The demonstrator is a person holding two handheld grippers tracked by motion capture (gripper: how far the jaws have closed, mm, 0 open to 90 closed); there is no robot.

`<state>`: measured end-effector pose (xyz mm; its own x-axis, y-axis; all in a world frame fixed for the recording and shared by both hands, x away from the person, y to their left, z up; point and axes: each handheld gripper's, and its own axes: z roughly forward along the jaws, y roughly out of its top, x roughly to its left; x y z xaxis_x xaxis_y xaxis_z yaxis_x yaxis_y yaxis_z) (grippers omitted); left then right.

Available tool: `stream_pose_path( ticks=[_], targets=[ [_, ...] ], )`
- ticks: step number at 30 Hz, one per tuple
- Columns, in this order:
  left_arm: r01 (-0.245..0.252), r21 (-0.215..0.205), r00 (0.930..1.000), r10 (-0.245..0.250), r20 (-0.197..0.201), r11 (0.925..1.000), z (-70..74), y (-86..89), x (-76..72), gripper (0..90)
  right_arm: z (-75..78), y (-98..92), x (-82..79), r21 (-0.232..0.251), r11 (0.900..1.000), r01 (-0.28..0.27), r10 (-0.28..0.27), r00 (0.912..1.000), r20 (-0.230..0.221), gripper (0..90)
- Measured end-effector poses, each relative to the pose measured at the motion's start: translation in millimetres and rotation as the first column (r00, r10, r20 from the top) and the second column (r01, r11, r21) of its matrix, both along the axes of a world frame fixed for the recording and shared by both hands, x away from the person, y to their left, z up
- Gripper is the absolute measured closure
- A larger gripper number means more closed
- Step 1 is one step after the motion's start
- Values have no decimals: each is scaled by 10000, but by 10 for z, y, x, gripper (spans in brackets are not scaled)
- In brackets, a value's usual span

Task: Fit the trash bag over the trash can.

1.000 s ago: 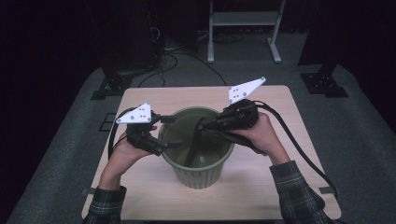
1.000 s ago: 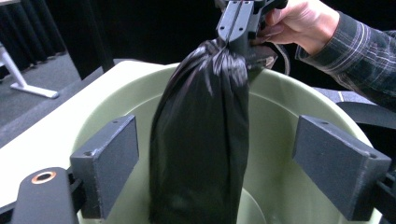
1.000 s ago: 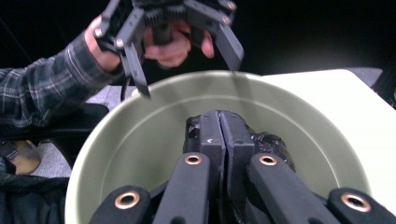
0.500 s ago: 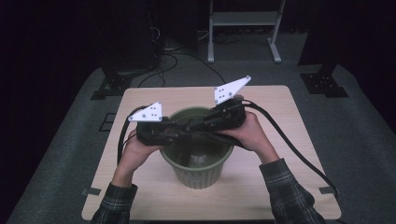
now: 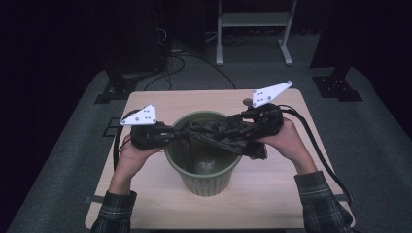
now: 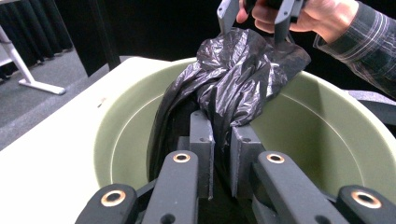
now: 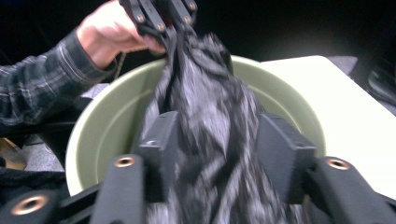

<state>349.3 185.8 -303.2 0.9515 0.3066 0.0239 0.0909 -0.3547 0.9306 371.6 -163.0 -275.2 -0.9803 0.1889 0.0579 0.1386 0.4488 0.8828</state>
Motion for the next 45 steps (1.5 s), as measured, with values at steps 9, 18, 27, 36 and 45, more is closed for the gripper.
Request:
stream_pose_path(
  ticks=[9,18,27,36,45],
  targets=[
    [1,76,10000,-1,-9,10000,-2,16,-8,811,-151,85,30,-740,9972,-124,104,9995,-283,868],
    [-568,63,9976,565,396,9984,51,74,-39,406,-133,91,74,-772,9970,-46,16,9993,-386,900],
    [82,-204,9981,-70,615,9998,103,-62,-68,521,-107,127,56,-706,9973,-182,159,9993,-332,900],
    [563,238,9984,-564,4,9981,-15,-211,8,599,70,257,55,30,9983,-588,588,9981,-162,900],
    [857,541,9962,-848,-186,9949,-81,-328,12,612,121,635,55,88,9934,-1148,1148,9934,26,900]
  ],
)
